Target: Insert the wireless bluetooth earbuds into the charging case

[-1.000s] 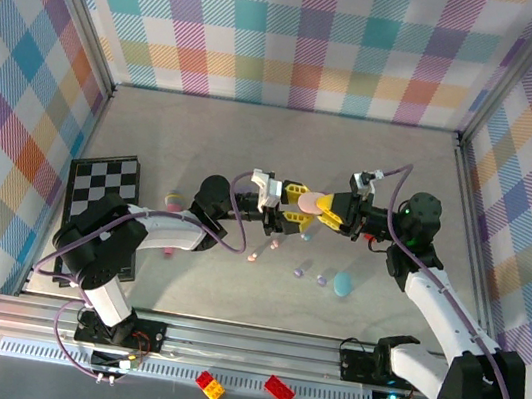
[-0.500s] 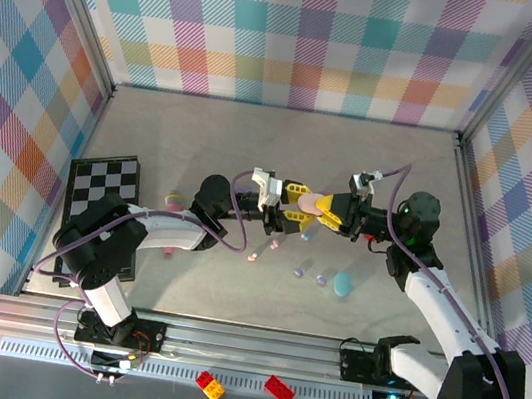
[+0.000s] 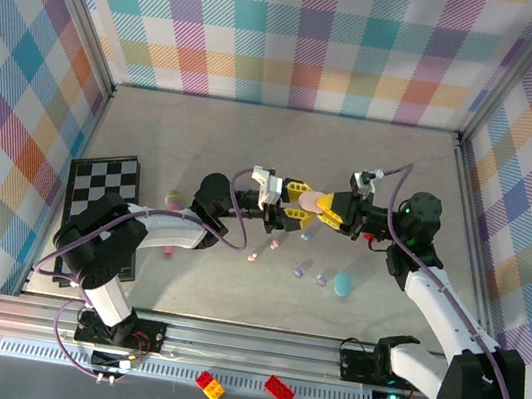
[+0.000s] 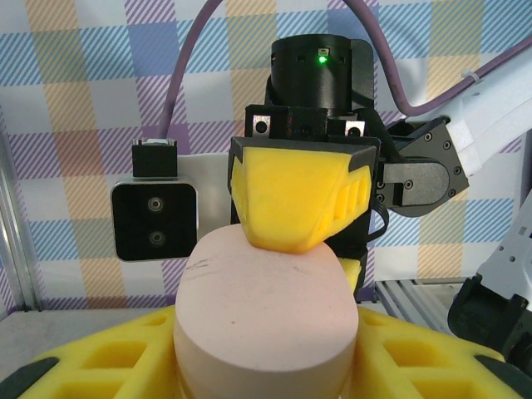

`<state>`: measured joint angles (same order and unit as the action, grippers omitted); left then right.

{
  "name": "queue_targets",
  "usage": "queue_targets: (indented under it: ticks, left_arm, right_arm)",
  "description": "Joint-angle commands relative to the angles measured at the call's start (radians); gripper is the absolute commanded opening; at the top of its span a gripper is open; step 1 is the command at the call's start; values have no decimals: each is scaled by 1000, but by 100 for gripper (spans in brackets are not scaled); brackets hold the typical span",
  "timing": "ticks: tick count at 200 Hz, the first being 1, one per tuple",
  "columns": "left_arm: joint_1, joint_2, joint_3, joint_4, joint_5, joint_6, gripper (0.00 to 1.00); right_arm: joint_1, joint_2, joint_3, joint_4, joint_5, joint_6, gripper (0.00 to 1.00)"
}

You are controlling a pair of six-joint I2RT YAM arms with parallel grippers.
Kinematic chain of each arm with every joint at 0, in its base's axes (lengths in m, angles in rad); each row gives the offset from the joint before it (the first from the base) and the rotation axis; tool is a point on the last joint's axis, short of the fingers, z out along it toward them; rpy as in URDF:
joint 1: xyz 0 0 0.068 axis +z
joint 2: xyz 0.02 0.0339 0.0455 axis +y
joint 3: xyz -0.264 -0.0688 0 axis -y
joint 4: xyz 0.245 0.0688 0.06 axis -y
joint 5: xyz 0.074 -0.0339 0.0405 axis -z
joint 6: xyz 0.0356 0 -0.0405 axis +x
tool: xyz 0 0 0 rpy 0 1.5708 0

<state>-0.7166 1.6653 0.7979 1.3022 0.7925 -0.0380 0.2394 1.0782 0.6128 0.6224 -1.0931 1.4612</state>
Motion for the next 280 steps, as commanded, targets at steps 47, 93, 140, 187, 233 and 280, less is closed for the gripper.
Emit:
queue_targets:
  ticks: [47, 93, 140, 187, 233, 280]
  left_arm:
    - [7, 11, 22, 52, 33, -3, 48]
    - [6, 11, 20, 52, 32, -4, 49]
    - [7, 10, 15, 54, 30, -1, 51]
    - [6, 16, 16, 52, 33, -2, 46]
    - [7, 18, 21, 53, 42, -8, 33]
    - [6, 1, 18, 52, 37, -8, 35]
  right_arm:
    - [2, 5, 27, 57, 9, 8, 4]
    - [2, 8, 27, 65, 12, 16, 4]
    - [2, 8, 22, 62, 14, 18, 4]
    - [1, 6, 17, 86, 16, 34, 4]
    - [1, 2, 16, 99, 21, 48, 4]
    - [3, -8, 18, 39, 24, 6, 5]
